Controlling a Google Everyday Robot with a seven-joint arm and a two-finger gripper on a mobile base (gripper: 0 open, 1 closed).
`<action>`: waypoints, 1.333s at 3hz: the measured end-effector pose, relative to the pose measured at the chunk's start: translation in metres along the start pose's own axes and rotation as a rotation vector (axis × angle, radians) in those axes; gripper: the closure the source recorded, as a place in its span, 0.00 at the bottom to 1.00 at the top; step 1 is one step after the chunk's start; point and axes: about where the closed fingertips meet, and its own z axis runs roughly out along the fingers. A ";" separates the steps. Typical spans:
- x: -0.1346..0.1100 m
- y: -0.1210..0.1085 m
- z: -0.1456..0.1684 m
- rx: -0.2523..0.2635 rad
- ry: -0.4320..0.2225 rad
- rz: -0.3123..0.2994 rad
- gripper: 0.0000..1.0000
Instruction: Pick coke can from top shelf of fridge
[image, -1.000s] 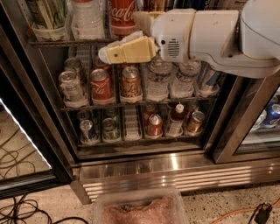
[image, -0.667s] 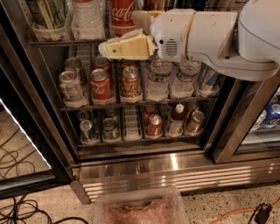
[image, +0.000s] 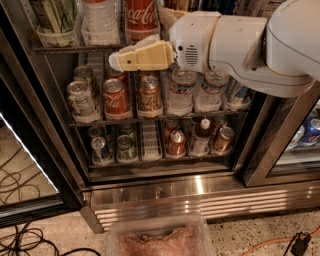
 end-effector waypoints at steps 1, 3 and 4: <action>-0.001 0.001 0.001 0.002 -0.004 0.001 0.00; -0.005 -0.015 -0.001 0.170 -0.051 0.038 0.00; -0.011 -0.019 0.005 0.210 -0.092 0.050 0.00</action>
Offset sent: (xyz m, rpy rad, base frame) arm 0.0177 -0.0200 0.0046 0.0918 -0.0140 -0.2153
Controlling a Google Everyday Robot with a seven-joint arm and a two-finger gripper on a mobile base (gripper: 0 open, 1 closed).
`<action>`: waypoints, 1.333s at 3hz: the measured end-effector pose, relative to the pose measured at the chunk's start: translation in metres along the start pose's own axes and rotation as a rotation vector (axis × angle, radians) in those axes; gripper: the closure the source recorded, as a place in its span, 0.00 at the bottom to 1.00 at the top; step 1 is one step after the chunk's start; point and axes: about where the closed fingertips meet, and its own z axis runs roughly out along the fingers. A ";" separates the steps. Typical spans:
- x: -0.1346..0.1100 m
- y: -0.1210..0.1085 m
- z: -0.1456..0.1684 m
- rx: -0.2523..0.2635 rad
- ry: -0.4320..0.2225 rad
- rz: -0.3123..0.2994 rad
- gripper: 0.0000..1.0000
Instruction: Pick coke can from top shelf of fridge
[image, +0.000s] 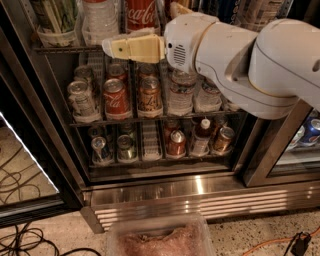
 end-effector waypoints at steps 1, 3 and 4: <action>-0.004 0.004 0.013 0.000 -0.028 0.007 0.18; 0.016 0.003 0.016 0.024 0.006 0.032 0.27; 0.031 -0.009 0.003 0.078 0.049 0.047 0.26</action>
Offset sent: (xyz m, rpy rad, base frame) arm 0.0146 0.0187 -0.0157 0.0442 0.0208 -0.0172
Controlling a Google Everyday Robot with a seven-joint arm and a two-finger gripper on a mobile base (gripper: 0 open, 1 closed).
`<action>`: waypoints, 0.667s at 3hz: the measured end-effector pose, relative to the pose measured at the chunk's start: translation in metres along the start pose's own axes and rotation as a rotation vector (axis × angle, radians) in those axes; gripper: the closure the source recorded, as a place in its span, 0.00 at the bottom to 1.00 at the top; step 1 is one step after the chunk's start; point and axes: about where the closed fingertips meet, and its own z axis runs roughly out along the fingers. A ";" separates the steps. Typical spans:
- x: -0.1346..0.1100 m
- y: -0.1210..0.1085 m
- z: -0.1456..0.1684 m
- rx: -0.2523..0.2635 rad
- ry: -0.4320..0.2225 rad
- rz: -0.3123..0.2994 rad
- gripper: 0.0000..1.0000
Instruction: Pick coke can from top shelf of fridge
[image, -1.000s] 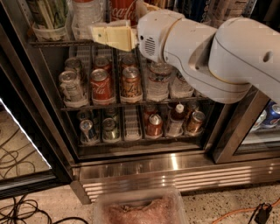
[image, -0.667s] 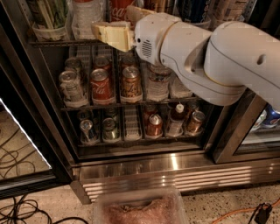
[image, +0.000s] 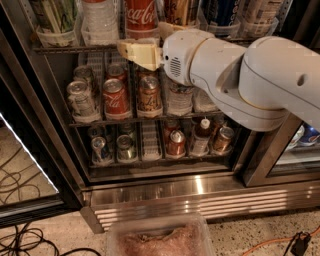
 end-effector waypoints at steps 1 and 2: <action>0.005 -0.013 -0.011 0.059 0.022 0.000 0.26; 0.000 -0.022 -0.014 0.093 0.019 -0.015 0.26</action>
Offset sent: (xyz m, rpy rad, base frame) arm 0.0128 -0.0414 0.0035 -0.0223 -0.0090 -0.1410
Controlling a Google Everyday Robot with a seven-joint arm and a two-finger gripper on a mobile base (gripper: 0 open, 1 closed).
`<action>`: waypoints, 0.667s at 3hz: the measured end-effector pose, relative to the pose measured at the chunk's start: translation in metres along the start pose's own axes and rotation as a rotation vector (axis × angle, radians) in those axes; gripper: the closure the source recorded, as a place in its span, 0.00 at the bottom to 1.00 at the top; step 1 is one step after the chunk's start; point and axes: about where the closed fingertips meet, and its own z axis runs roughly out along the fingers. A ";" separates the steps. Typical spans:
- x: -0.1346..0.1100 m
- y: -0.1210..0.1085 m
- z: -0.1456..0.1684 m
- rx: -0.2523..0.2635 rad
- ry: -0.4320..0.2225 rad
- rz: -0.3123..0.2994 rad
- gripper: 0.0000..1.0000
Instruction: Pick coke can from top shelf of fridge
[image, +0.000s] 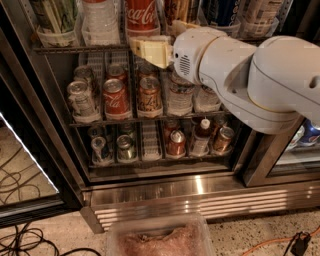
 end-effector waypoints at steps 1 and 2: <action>-0.013 0.004 0.016 -0.014 -0.036 -0.011 0.24; -0.012 0.004 0.020 -0.015 -0.036 -0.009 0.25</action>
Offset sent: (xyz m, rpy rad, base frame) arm 0.0185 0.0181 0.0103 0.0281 -0.0377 0.0287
